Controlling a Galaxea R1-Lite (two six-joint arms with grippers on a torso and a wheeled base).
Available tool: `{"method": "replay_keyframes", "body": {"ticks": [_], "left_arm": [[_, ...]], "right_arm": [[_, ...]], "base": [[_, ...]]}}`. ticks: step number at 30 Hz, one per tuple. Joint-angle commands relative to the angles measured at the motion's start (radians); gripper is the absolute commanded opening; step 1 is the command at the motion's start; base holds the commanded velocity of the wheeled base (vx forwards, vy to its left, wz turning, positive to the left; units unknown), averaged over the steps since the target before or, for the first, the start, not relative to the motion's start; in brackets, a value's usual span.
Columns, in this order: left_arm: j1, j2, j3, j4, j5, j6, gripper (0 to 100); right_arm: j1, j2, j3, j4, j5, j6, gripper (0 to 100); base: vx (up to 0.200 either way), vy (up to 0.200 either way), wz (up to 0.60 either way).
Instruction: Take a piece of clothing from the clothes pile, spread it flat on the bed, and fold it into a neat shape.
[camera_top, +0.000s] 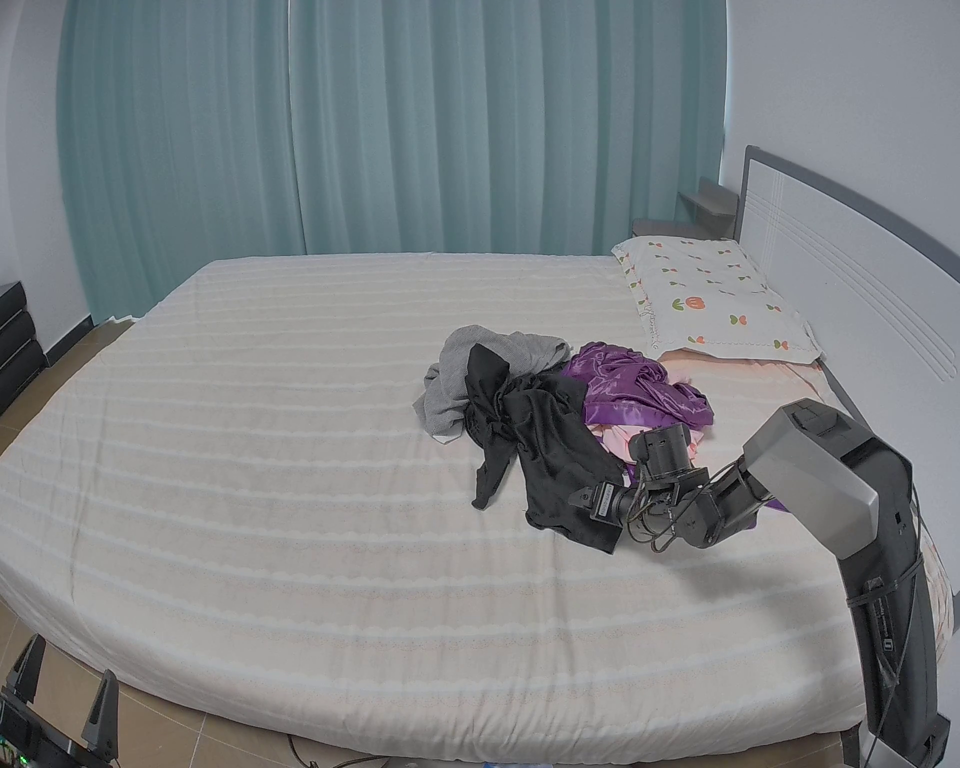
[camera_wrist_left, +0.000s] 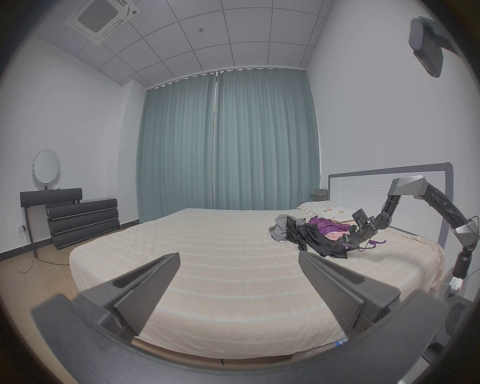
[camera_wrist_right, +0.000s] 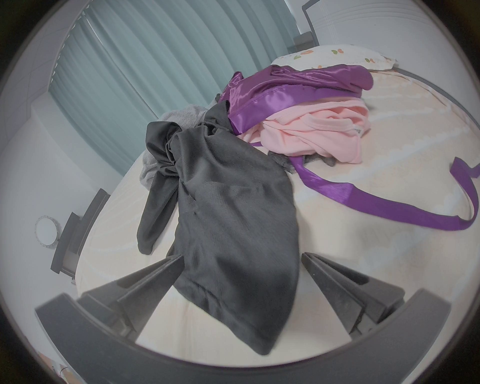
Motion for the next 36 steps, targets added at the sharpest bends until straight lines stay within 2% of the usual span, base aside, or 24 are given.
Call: {"method": "replay_keyframes", "body": {"ticks": [1,5,9,10,17,21,23,26,27,29,30,32,36], "left_arm": [[0.000,-0.018,0.018,0.000,0.000,0.000,100],[0.000,-0.018,0.018,0.000,0.000,0.000,100],[0.000,-0.018,0.018,0.000,0.000,0.000,100],[0.000,-0.018,0.018,0.000,0.000,0.000,100],[0.000,-0.018,0.018,0.000,0.000,0.000,100],[0.000,-0.018,0.018,0.000,0.000,0.000,100],[0.000,-0.018,0.018,0.000,0.000,0.000,100],[0.000,-0.018,0.018,0.000,0.000,0.000,100],[0.000,-0.018,0.018,0.000,0.000,0.000,100],[0.000,-0.018,0.018,0.000,0.000,0.000,100],[0.000,-0.018,0.018,0.000,-0.001,0.000,100],[0.000,-0.018,0.018,0.000,0.000,0.000,100],[0.000,-0.018,0.018,0.000,0.000,0.000,100]], "right_arm": [[0.014,0.056,-0.057,0.007,-0.020,0.010,100],[0.016,0.056,-0.059,0.002,-0.018,0.020,100],[0.030,0.062,-0.063,-0.004,-0.015,0.070,100],[0.033,0.064,-0.069,-0.004,-0.015,0.071,0],[0.043,0.064,-0.075,0.004,-0.015,0.109,0],[0.050,0.042,-0.060,-0.002,-0.012,0.160,0],[0.050,0.012,-0.046,-0.002,-0.006,0.214,0],[0.048,-0.063,0.018,-0.016,0.059,0.297,0],[0.047,-0.109,0.076,-0.039,0.101,0.318,0],[0.042,-0.186,0.187,-0.114,0.157,0.336,0],[0.042,-0.192,0.195,-0.122,0.160,0.338,0],[0.048,-0.290,0.342,-0.260,0.215,0.363,0],[0.070,-0.422,0.523,-0.426,0.267,0.392,0]], "base": [[0.000,0.000,0.00],[0.000,0.000,0.00],[0.000,0.000,0.00],[0.000,0.000,0.00],[0.000,0.000,0.00],[0.000,0.000,0.00],[0.000,0.000,0.00],[0.000,0.000,0.00],[0.000,0.000,0.00],[0.000,0.000,0.00],[0.000,0.000,0.00],[0.000,0.000,0.00],[0.000,0.000,0.00]]}}
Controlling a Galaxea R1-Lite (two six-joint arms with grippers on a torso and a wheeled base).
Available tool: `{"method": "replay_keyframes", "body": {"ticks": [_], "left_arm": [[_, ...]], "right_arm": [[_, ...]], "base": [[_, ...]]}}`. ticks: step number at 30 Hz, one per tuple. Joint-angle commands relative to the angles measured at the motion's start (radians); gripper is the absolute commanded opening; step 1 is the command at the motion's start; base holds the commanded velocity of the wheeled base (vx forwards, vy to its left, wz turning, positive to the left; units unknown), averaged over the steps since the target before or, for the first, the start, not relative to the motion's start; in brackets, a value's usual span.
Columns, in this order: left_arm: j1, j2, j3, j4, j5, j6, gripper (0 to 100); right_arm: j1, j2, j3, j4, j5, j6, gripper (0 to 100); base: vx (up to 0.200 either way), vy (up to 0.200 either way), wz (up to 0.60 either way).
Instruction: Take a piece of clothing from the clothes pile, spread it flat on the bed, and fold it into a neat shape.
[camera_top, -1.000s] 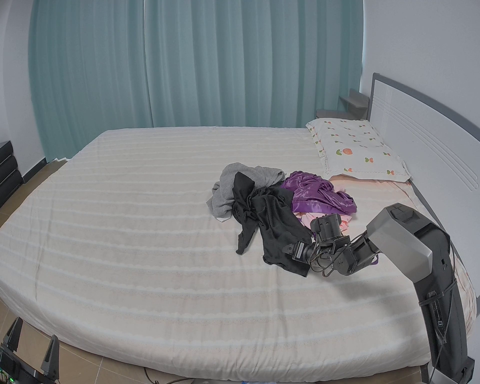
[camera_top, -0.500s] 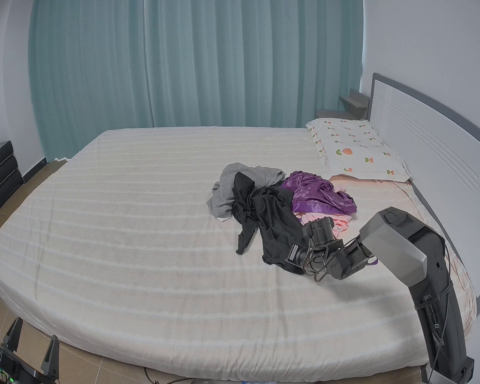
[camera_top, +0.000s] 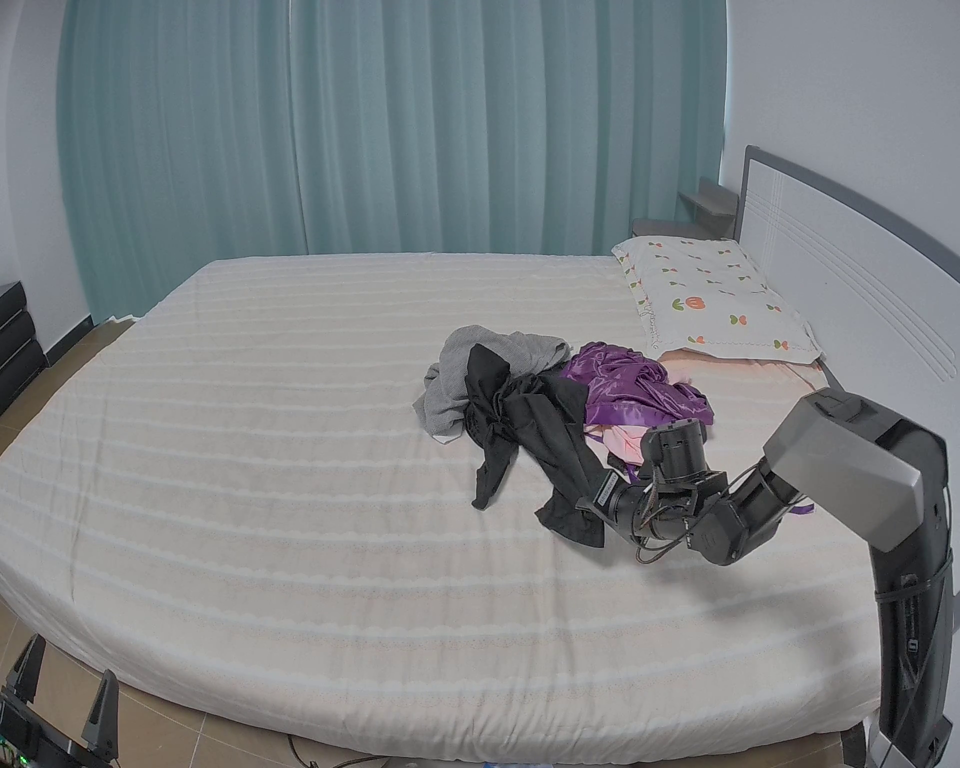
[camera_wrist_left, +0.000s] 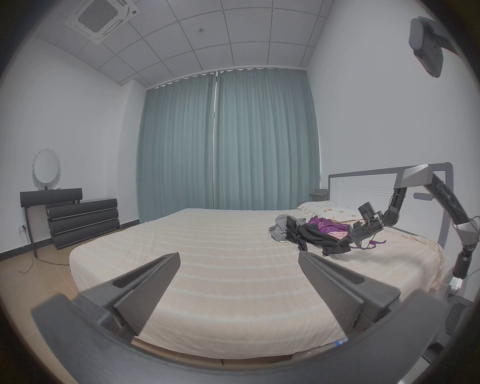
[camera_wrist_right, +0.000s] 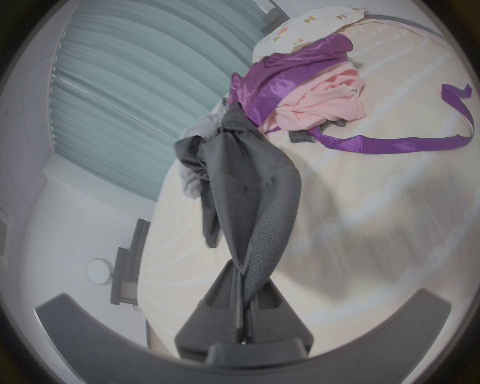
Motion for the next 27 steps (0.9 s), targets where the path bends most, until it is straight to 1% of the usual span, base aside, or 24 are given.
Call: {"method": "replay_keyframes", "body": {"ticks": [1,2,3,4,6,9,16,18,20,21,24,25,26,27], "left_arm": [[0.000,-0.018,0.018,0.000,0.001,0.000,100],[0.000,-0.018,0.018,0.000,-0.001,0.000,100],[0.000,-0.018,0.018,0.000,0.001,0.000,100],[0.000,-0.018,0.018,0.000,0.001,0.000,100],[0.000,-0.018,0.018,0.000,0.001,0.000,100],[0.000,-0.018,0.018,0.000,0.001,0.001,100],[0.000,-0.018,0.018,0.000,-0.001,0.001,100],[0.000,-0.018,0.018,0.000,-0.001,0.003,100],[-0.003,-0.018,0.018,-0.002,-0.007,0.004,100],[-0.001,-0.018,0.018,-0.003,-0.022,0.006,100],[-0.001,-0.018,0.018,-0.003,-0.035,0.011,100],[-0.001,-0.018,0.018,-0.012,-0.047,0.035,100],[-0.001,-0.018,-0.004,-0.029,-0.047,0.026,100],[-0.004,-0.015,-0.084,-0.067,-0.052,-0.003,100]], "right_arm": [[0.023,-0.286,0.293,-0.240,0.112,0.049,0],[0.028,-0.320,0.338,-0.289,0.129,0.047,0],[0.030,-0.329,0.349,-0.301,0.132,0.047,0],[0.046,-0.383,0.405,-0.366,0.139,0.046,0],[0.063,-0.422,0.441,-0.409,0.139,0.046,0],[0.091,-0.534,0.488,-0.478,0.138,0.035,0],[0.128,-0.726,0.507,-0.486,0.149,0.023,0],[0.132,-0.746,0.508,-0.486,0.155,0.016,0],[0.157,-0.787,0.516,-0.486,0.169,-0.022,0],[0.165,-0.798,0.523,-0.487,0.169,-0.043,0],[0.171,-0.807,0.528,-0.487,0.169,-0.056,0],[0.195,-0.837,0.545,-0.487,0.167,-0.077,0],[0.201,-0.847,0.549,-0.487,0.167,-0.082,0],[0.206,-0.857,0.553,-0.489,0.169,-0.086,0]], "base": [[0.000,0.000,0.00],[0.000,0.000,0.00],[0.000,0.000,0.00],[0.000,0.000,0.00],[0.000,0.000,0.00],[0.000,0.000,0.00],[0.000,0.000,0.00],[0.000,0.000,0.00],[0.000,0.000,0.00],[0.000,0.000,0.00],[0.000,0.000,0.00],[0.000,0.000,0.00],[0.000,0.000,0.00],[0.000,0.000,0.00]]}}
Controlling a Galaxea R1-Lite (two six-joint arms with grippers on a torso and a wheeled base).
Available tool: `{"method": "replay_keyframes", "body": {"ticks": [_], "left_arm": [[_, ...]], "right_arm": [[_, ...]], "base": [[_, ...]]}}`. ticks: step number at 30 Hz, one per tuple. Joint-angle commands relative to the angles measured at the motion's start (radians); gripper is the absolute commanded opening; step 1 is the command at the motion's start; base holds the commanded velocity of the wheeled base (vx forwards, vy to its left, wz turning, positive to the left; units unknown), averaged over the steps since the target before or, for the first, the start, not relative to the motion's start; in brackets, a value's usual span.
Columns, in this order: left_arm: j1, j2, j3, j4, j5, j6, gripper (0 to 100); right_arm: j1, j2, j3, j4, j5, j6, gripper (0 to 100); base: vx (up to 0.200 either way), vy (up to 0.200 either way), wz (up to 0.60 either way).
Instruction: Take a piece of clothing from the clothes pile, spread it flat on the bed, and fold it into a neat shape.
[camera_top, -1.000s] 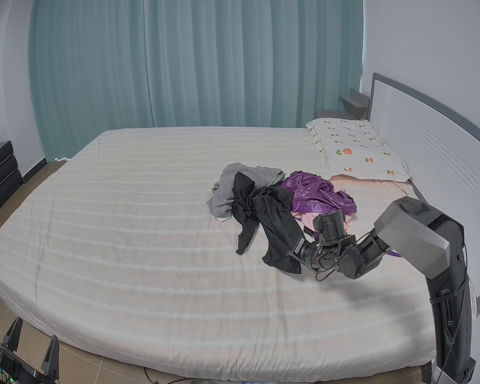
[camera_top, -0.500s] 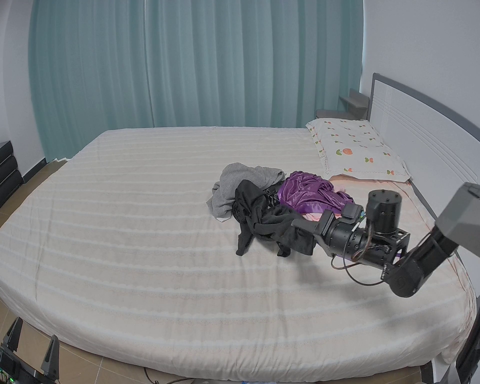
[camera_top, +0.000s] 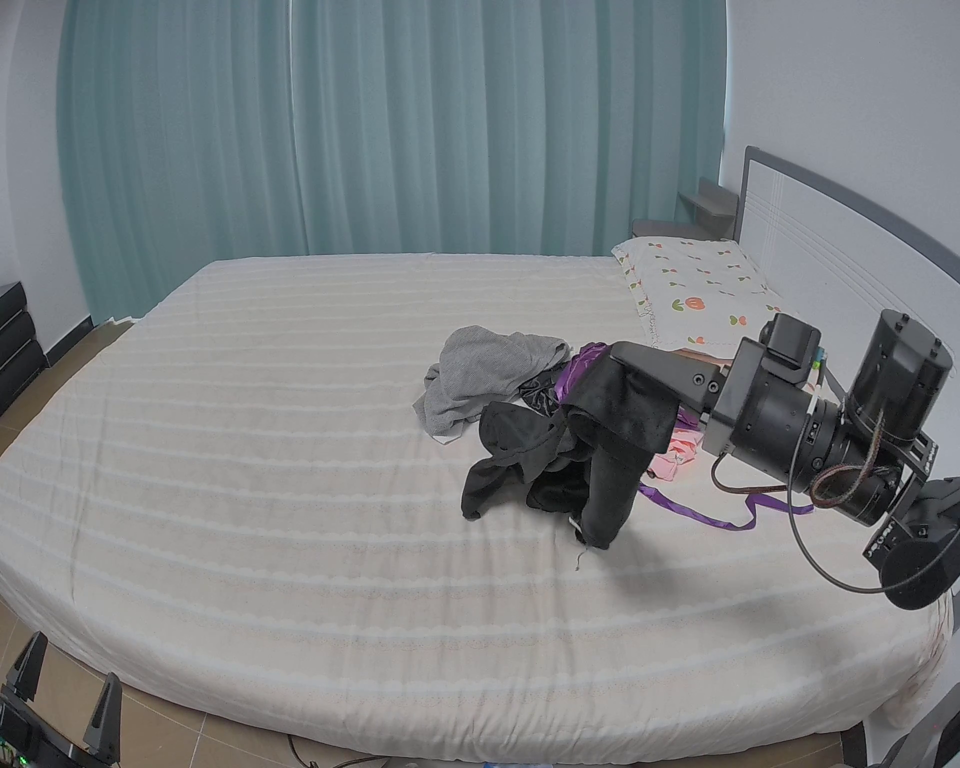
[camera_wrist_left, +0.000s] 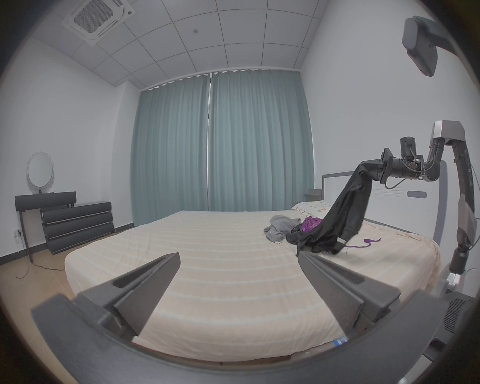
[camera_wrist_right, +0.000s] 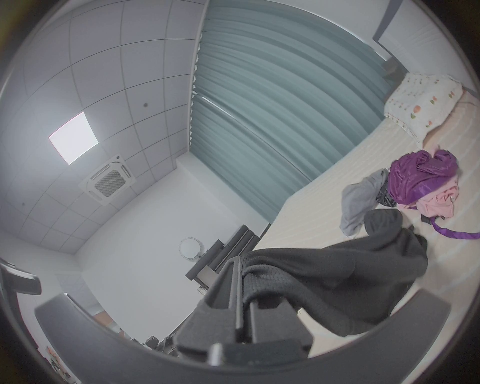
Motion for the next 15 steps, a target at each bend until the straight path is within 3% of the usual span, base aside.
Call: {"method": "replay_keyframes", "body": {"ticks": [1,3,7,9,11,15], "left_arm": [[-0.008,0.038,-0.184,-0.078,-0.004,-0.068,100],[0.005,0.160,-0.285,-0.079,-0.004,-0.123,100],[-0.001,0.275,-0.282,-0.069,-0.025,-0.106,100],[-0.018,0.318,-0.244,-0.062,-0.067,-0.096,100],[-0.064,0.397,-0.202,-0.061,-0.172,-0.093,100],[-0.116,0.558,-0.190,-0.065,-0.240,-0.076,100]], "right_arm": [[0.038,-0.101,0.022,0.000,0.001,-0.025,0],[0.038,-0.110,0.011,0.000,0.004,-0.034,0],[0.083,-0.113,0.009,0.000,0.021,-0.057,0],[0.103,-0.112,0.012,0.000,0.019,-0.071,0],[0.112,-0.104,0.012,0.000,0.019,-0.080,0],[0.118,-0.096,0.008,0.001,0.018,-0.082,0]], "base": [[0.000,0.000,0.00],[0.000,0.000,0.00],[0.000,0.000,0.00],[0.000,0.000,0.00],[0.000,0.000,0.00],[0.000,0.000,0.00]]}}
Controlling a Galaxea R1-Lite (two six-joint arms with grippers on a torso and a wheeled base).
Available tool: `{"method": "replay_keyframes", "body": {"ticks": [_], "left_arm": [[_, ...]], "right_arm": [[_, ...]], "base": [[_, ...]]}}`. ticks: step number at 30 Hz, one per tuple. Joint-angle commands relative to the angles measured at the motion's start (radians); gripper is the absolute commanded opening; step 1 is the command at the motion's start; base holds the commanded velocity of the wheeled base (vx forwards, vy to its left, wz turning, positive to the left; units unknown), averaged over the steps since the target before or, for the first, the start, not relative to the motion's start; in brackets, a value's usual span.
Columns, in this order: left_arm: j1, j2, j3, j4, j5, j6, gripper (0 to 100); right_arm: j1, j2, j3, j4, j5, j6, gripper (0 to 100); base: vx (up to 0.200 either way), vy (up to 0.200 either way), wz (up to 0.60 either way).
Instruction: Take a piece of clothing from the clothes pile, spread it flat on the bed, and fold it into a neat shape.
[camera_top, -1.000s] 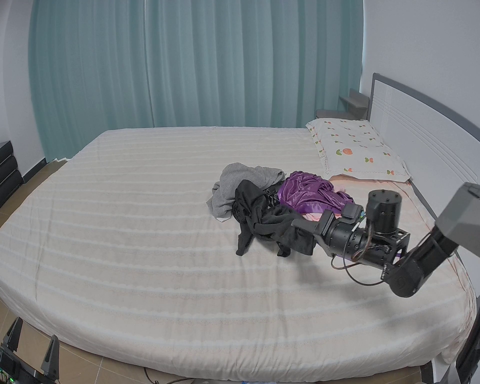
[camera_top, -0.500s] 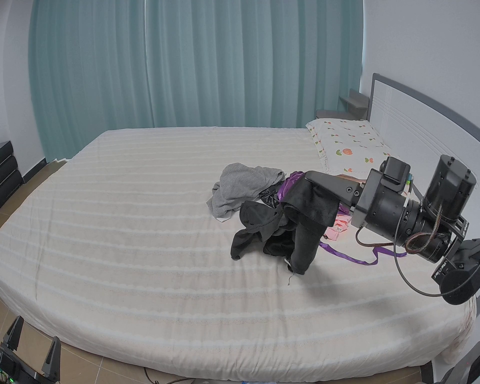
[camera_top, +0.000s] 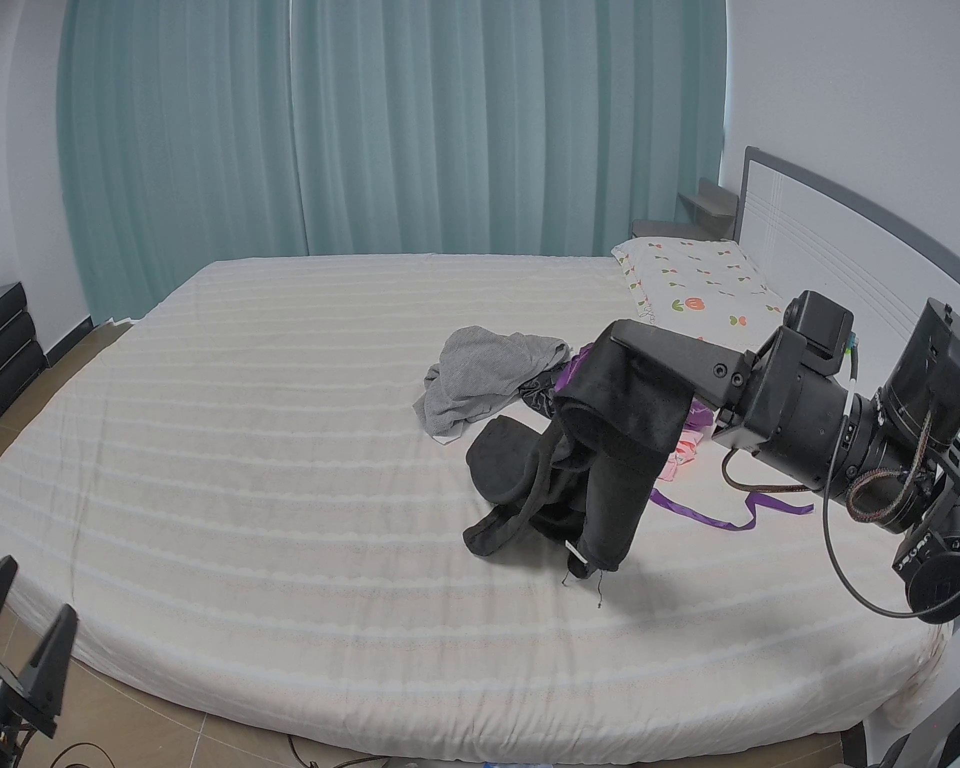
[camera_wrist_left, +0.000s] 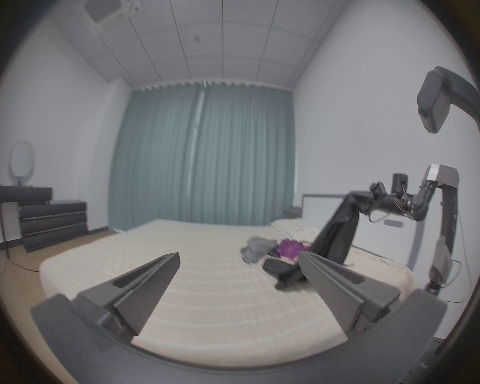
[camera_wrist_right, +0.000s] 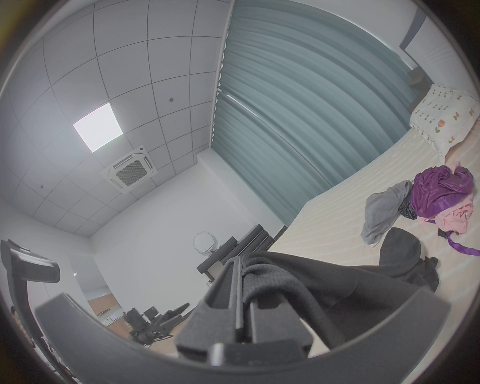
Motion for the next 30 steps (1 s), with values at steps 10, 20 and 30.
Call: {"method": "replay_keyframes", "body": {"ticks": [10,20,30], "left_arm": [[-0.243,0.780,0.057,-0.168,-0.113,0.022,100],[-0.361,1.372,0.037,-0.608,-0.079,0.023,100],[-0.509,1.811,-0.044,-1.007,0.103,0.012,100]], "right_arm": [[0.031,0.018,0.002,-0.001,0.003,-0.021,0],[-0.014,0.036,0.026,-0.001,0.004,-0.018,0],[-0.024,0.030,0.023,-0.002,0.003,-0.018,0]], "base": [[0.000,0.000,0.00],[0.000,0.000,0.00],[0.000,0.000,0.00]]}}
